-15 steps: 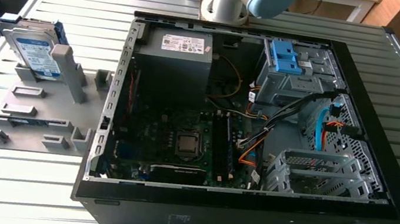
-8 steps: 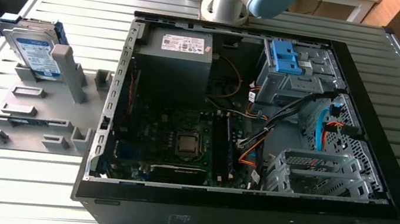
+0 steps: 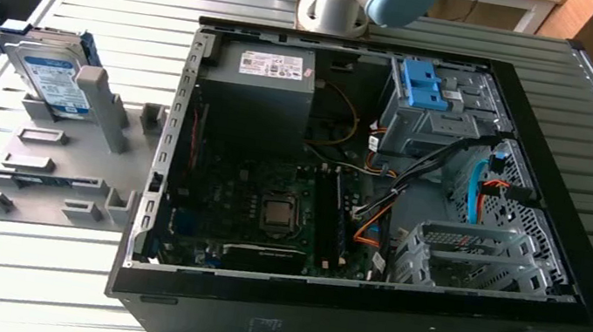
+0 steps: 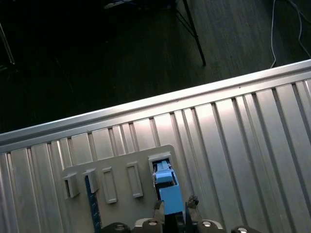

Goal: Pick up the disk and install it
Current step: 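Pick up the disk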

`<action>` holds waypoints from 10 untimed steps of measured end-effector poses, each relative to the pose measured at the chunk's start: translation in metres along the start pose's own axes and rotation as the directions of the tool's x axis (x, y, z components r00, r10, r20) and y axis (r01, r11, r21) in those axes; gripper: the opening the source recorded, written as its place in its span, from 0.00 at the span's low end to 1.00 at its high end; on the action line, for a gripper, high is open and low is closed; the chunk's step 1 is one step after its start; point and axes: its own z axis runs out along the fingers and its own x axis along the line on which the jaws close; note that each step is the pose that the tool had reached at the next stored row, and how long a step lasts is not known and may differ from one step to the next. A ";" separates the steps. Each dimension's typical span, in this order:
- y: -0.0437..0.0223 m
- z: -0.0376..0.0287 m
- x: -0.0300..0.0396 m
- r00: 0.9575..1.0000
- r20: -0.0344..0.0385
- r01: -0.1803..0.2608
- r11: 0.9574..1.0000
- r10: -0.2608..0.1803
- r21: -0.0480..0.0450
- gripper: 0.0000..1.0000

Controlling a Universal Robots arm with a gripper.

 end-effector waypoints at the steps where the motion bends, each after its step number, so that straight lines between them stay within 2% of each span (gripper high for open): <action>1: 0.0000 0.0000 0.0000 1.000 0.000 0.000 1.000 0.000 0.000 0.29; 3: 0.0001 0.0000 0.0000 1.000 0.000 0.000 1.000 0.000 0.000 0.41; 5: 0.0000 0.0010 0.0000 1.000 0.000 0.001 1.000 -0.001 0.000 0.41; 6: 0.0000 0.0020 0.0000 1.000 0.000 0.004 1.000 -0.004 0.000 0.47; 10: -0.0001 0.0052 0.0001 0.998 -0.002 0.068 0.998 -0.068 0.003 0.47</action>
